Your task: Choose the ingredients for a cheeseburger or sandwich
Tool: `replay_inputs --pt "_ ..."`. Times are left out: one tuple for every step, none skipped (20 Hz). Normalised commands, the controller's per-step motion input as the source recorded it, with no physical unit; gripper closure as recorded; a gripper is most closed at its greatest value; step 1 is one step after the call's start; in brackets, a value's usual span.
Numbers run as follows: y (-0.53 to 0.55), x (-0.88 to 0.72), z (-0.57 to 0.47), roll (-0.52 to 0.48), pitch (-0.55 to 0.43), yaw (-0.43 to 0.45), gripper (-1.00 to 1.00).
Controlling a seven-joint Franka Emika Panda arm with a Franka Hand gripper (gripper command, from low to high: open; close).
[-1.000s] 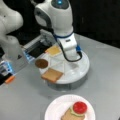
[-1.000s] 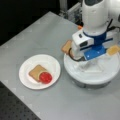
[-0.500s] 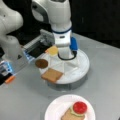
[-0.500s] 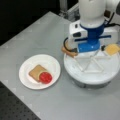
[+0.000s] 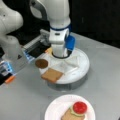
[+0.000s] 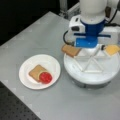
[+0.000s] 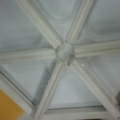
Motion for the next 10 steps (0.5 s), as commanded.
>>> replay_inputs --pt "-0.08 0.05 0.26 0.053 0.150 -0.415 -1.00" --pt "-0.07 0.05 0.26 0.032 0.131 -0.414 -1.00" --pt "-0.07 0.05 0.27 -0.004 0.119 -0.470 -1.00" --pt "-0.06 0.05 0.27 -0.016 0.104 -0.482 -1.00" --pt "-0.05 0.05 0.25 -0.019 0.098 -0.439 -1.00" --pt "-0.01 0.04 0.20 0.011 0.105 -0.376 -1.00" --pt "-0.02 0.04 0.23 0.043 0.102 -0.414 -1.00" --pt "-0.01 0.04 0.22 0.052 0.099 -0.363 -1.00" --pt "-0.01 0.04 0.20 0.055 0.097 -0.312 -1.00" --pt "0.01 0.04 0.17 0.057 0.096 -0.256 -1.00"
